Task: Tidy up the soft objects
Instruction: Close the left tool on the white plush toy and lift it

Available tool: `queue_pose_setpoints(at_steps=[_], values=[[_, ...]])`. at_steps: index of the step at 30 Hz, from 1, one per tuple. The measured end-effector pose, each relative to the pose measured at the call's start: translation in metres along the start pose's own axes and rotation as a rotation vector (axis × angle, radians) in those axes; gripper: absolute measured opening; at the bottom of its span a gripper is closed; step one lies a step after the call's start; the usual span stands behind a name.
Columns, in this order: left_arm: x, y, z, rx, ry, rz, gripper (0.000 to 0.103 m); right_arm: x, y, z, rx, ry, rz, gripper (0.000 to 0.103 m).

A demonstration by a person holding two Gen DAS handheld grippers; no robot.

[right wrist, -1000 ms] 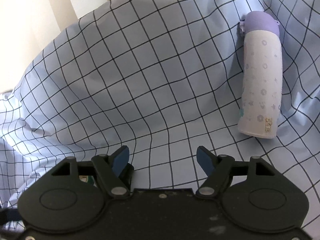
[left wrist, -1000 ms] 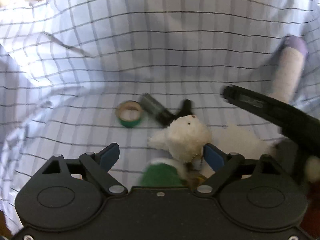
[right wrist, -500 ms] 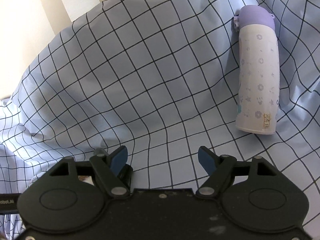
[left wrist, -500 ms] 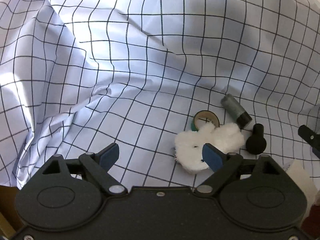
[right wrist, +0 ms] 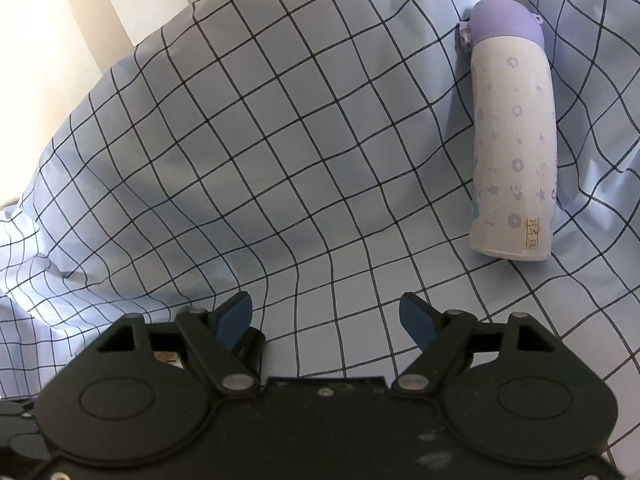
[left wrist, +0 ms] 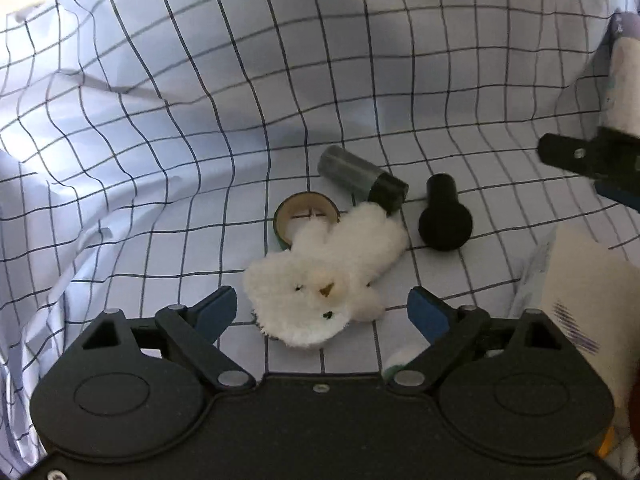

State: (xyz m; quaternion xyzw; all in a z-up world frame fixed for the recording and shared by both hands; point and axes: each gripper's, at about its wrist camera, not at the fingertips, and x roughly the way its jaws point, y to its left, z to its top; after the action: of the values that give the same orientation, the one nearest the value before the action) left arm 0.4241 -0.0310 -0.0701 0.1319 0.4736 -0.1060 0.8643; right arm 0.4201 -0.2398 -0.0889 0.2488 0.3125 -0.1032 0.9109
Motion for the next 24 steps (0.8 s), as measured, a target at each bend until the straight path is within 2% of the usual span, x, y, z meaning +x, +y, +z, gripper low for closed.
queue_pose_setpoints(at_steps=[3,6,11,17,24], values=[[0.009,0.006,0.002,-0.019,0.007,-0.007,0.058,0.001,0.0,0.0,0.007,0.004,-0.002,0.081],[0.009,0.018,0.002,-0.057,-0.018,-0.051,0.048,0.001,-0.001,0.0,0.015,0.006,-0.005,0.081],[-0.004,0.036,-0.006,-0.155,-0.03,-0.081,0.047,0.002,0.001,0.0,0.016,0.007,-0.017,0.081],[-0.036,0.05,-0.02,-0.25,-0.083,-0.112,0.046,0.003,0.003,0.0,0.012,0.009,-0.036,0.082],[-0.088,0.051,-0.043,-0.285,-0.173,-0.126,0.046,0.004,0.004,0.0,0.009,0.016,-0.067,0.083]])
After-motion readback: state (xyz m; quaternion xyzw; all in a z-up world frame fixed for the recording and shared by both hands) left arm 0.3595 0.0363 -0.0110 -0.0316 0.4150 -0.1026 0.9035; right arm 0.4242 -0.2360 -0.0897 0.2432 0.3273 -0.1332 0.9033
